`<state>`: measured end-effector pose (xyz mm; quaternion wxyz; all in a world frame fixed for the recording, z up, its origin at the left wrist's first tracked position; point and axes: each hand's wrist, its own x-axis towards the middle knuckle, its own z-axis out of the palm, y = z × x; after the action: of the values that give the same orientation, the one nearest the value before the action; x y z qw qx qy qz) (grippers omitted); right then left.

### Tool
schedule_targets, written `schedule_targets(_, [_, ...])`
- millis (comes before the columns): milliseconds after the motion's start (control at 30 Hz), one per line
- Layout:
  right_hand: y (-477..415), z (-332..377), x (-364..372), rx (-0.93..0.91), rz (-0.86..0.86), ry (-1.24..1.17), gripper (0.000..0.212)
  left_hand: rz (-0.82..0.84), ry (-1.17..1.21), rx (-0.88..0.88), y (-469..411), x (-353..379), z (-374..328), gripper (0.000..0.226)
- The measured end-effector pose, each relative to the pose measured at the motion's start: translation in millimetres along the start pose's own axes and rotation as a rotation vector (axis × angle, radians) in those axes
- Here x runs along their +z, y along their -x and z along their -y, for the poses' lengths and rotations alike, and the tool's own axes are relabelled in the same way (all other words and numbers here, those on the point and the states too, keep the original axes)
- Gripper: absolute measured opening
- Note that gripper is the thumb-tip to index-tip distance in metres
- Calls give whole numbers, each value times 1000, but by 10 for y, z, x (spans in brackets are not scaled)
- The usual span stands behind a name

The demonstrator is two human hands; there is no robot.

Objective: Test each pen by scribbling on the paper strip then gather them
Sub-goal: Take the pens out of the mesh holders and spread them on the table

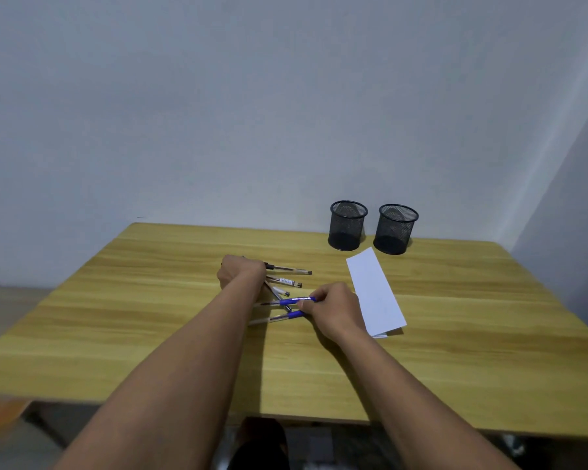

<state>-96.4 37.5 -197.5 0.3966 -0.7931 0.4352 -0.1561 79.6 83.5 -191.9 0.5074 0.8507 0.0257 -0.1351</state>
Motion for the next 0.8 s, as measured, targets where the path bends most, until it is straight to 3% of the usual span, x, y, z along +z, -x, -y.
schedule_targets(267, [-12,-10,-19,-29,2,42,34,-15,-41,-58,-97,-74,-107,15])
schedule_targets(400, [26,-9,-70,-107,-15,85,43,80,-152,-10,-5,-188,-112,20])
schedule_targets(467, [57,0,-87,-158,-4,134,45,110,-259,111,114,-256,-63,18])
schedule_targets(633, [131,13,-118,-302,38,284,43,49,-437,650,391,-451,159,30])
schedule_targets(733, [190,26,-137,-398,41,398,33,97,-494,999,595,-635,384,20])
schedule_targets(800, [216,19,-126,-459,37,476,26,156,-591,1139,705,-742,555,18])
